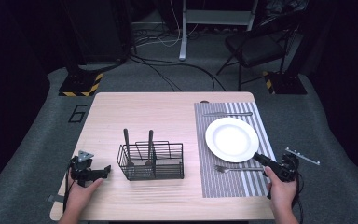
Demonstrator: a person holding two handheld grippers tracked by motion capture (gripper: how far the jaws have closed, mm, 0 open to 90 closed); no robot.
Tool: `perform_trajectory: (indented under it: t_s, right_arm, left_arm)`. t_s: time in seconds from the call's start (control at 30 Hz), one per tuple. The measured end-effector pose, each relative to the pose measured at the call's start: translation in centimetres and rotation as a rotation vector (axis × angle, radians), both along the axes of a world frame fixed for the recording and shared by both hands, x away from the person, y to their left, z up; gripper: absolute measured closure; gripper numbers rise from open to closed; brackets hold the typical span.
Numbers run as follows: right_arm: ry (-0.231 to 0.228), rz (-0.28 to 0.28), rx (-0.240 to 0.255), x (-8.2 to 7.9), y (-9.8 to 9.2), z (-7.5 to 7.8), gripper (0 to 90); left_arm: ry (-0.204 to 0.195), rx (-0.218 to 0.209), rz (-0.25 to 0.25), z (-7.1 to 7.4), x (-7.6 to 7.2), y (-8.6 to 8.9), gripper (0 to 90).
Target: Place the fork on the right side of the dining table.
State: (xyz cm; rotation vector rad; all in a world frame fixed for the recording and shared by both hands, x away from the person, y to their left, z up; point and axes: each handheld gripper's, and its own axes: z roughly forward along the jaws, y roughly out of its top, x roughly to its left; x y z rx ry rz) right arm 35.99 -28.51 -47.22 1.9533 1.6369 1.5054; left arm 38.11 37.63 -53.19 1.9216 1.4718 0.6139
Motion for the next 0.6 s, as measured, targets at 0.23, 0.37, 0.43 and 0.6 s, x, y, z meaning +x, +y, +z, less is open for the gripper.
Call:
perform_trajectory:
  t_s: [0.23,0.37,0.43,0.6]
  right_arm:
    - [-0.032,0.104,-0.085,0.1,2.5,0.4,55.9]
    - [-0.067,0.155,-0.122,0.0,3.3,0.4,52.7]
    - [-0.077,0.169,-0.126,0.0,3.4,0.4,51.8]
    - [-0.113,0.248,-0.161,-0.5,4.0,-0.2,41.8]
  left_arm:
    - [0.000,0.000,0.000,0.0,0.0,0.0,0.1]
    - [0.000,0.000,0.000,0.0,0.0,0.0,0.1]
    - [0.000,0.000,0.000,0.0,0.0,0.0,0.1]
    - [-0.001,0.003,0.004,0.0,0.0,0.0,0.0]
